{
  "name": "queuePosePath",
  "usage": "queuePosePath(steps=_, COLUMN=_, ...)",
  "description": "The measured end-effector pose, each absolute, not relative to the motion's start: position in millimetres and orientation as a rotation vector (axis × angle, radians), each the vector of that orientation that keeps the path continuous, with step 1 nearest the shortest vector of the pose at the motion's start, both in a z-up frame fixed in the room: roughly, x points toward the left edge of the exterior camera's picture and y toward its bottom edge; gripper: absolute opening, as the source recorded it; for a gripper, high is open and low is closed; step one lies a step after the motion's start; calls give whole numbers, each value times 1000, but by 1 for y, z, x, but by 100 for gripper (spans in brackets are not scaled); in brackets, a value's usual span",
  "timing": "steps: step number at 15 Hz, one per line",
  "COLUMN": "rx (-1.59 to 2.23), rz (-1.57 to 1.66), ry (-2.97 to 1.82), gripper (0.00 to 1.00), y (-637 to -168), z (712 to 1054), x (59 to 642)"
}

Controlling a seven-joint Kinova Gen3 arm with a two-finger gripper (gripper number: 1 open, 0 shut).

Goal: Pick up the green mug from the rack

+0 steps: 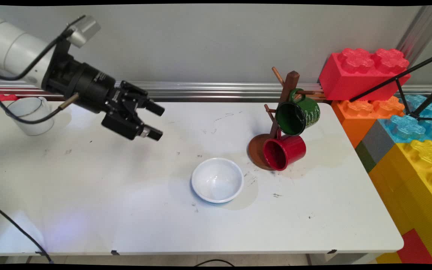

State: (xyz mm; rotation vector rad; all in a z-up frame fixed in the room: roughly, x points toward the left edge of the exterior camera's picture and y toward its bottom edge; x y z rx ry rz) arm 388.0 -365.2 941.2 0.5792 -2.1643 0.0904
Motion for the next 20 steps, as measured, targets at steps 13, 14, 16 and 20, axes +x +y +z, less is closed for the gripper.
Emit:
queuePosePath(steps=13, rx=599, rz=99, ry=-2088, gripper=100, y=-373, z=948, x=328)
queuePosePath(steps=14, rx=615, rz=97, ry=-2082, gripper=100, y=-372, z=949, x=323)
queuePosePath(steps=16, rx=656, rz=90, ry=-2066, gripper=100, y=-372, z=950, x=309)
queuePosePath(steps=20, rx=763, rz=64, ry=-2019, gripper=100, y=-367, z=950, x=273)
